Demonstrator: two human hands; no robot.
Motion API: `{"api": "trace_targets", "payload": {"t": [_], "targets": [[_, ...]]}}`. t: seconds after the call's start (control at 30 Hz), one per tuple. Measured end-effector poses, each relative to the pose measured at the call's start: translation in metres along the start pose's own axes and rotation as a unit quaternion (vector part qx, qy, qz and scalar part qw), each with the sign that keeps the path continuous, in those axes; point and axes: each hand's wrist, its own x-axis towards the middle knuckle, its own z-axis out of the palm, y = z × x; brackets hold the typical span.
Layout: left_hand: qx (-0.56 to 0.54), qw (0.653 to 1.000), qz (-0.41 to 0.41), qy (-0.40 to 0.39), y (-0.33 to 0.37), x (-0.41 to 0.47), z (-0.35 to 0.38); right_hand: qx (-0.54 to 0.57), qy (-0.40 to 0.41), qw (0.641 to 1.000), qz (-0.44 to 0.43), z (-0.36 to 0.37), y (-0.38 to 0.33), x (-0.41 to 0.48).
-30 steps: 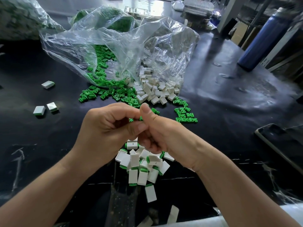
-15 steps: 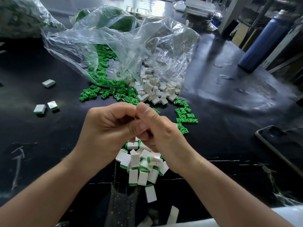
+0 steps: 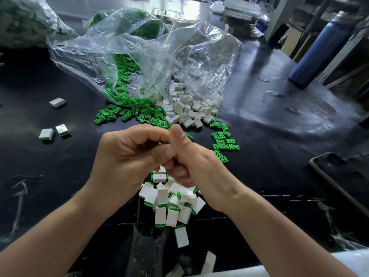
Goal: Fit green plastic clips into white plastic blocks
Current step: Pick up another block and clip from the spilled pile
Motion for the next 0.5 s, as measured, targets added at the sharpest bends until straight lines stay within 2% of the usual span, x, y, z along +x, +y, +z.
{"api": "trace_targets", "payload": {"t": [0.2,0.33,0.5], "targets": [[0.043,0.999,-0.017,-0.024,0.0023,0.0023,-0.0017,0.022,0.054,0.997,0.053,-0.0011,0.0034,0.0024],[0.007,0.998,-0.034,-0.050,0.0049,0.0037,-0.0034,0.029,0.076,0.995,0.061,-0.0019,0.0067,0.0045],[0.001,0.998,-0.047,-0.045,0.0063,0.0017,-0.0033,0.027,0.076,0.994,0.070,0.0017,0.0048,0.0019]]}}
